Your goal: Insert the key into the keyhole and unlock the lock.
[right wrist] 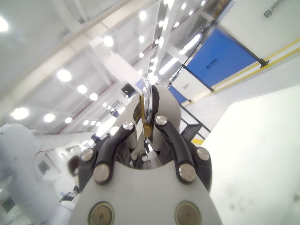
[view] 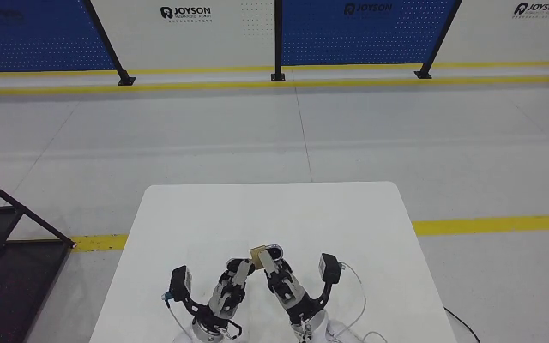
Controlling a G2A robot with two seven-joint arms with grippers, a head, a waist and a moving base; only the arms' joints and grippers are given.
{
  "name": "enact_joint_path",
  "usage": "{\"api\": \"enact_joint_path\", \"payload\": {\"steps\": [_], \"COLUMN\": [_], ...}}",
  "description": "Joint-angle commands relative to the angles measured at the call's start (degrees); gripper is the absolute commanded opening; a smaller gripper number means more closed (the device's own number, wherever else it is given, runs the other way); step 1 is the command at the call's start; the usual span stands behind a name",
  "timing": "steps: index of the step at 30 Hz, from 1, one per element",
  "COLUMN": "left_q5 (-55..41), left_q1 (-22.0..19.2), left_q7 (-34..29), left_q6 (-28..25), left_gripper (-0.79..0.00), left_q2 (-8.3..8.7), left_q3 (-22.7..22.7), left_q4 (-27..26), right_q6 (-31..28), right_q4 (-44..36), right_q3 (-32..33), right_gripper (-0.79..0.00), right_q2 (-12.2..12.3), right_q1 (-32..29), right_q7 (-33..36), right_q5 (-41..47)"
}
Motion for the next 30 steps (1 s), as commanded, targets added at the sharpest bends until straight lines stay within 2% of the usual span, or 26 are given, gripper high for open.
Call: {"api": "enact_joint_path", "payload": {"steps": [1,5,11,16,21,25,27,30], "left_q5": [4.24,11.03,15.94,17.88,16.56,14.93,13.84,11.11], "left_q1": [-0.13,-0.69,-1.53,-1.95,-2.24,-2.3,-2.25,-1.97], "left_q7": [3.05,8.68,14.28,16.69,16.55,15.56,15.02,13.26], "left_q6": [2.06,6.51,10.13,11.6,10.92,9.44,8.36,6.05], "left_gripper": [-0.785,-0.785,-0.785,-0.785,-0.785,-0.597,-0.533,-0.548], "left_q2": [-0.07,-0.18,-0.1,0.11,0.29,0.47,0.59,0.9], "left_q3": [0.09,0.66,1.53,1.94,2.52,3.02,3.1,2.76], "left_q4": [0.33,1.32,2.88,3.67,4.14,4.36,4.28,3.78], "right_q6": [0.31,0.48,0.67,0.6,0.58,0.53,0.49,0.28], "right_q4": [-0.56,-1.32,-1.99,-2.37,-2.62,-2.68,-2.72,-2.79], "right_q3": [0.27,0.79,1.41,1.77,2.04,2.25,2.35,2.56], "right_gripper": [-0.785,-0.785,-0.785,-0.785,-0.785,-0.785,-0.785,-0.785], "right_q2": [0.1,0.25,0.36,0.39,0.39,0.37,0.36,0.38], "right_q1": [-0.44,-1.19,-1.99,-2.46,-2.79,-3.0,-3.11,-3.34], "right_q7": [0.72,1.58,2.33,2.86,3.37,3.51,3.55,3.65], "right_q5": [0.31,0.79,1.09,1.33,1.25,0.97,0.92,0.69]}}
